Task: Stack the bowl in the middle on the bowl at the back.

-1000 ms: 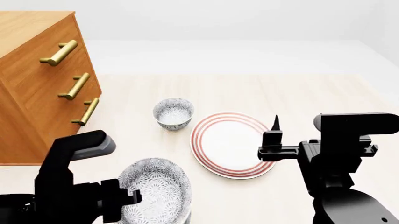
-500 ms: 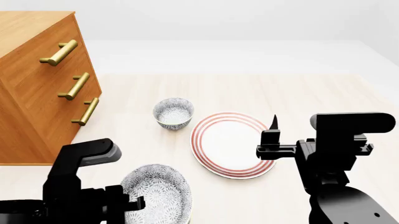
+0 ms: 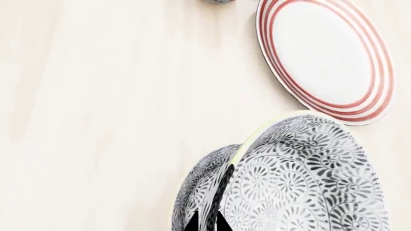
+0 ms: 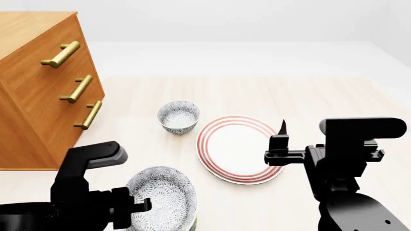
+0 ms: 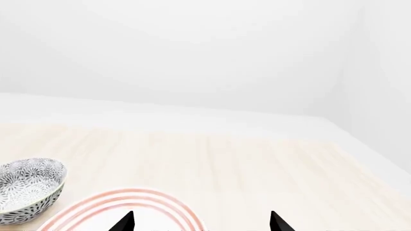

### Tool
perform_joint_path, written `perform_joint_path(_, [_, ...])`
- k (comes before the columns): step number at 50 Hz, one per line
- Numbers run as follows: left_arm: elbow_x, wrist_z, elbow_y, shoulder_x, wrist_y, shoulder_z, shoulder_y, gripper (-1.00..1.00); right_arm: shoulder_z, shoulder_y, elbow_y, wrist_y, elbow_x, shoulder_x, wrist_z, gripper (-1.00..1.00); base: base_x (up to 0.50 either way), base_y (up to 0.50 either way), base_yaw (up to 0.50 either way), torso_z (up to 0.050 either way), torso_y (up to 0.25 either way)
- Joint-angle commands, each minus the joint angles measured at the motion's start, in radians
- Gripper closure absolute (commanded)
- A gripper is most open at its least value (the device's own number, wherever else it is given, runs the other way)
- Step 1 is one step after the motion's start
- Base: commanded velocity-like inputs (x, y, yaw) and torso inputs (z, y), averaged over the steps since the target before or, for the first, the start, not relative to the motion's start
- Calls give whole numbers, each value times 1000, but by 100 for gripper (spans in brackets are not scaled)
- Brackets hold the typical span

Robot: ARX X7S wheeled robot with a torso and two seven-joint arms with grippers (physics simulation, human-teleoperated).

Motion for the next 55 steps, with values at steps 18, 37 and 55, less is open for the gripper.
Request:
perform_joint_path(18, [60, 41, -41, 11, -6, 32, 2, 100, -11, -8, 37, -29, 7, 9, 5, -100, 0, 0, 0, 0, 1])
perform_joint_path(37, [66, 48, -54, 11, -10, 62, 6, 100, -6, -9, 35, -32, 16, 14, 11, -100, 0, 0, 0, 0, 0])
perform_joint_path(55, [51, 53, -4, -10, 0, 36, -34, -100, -2, 7, 29, -21, 29, 14, 21, -100, 0, 0, 0, 0, 1])
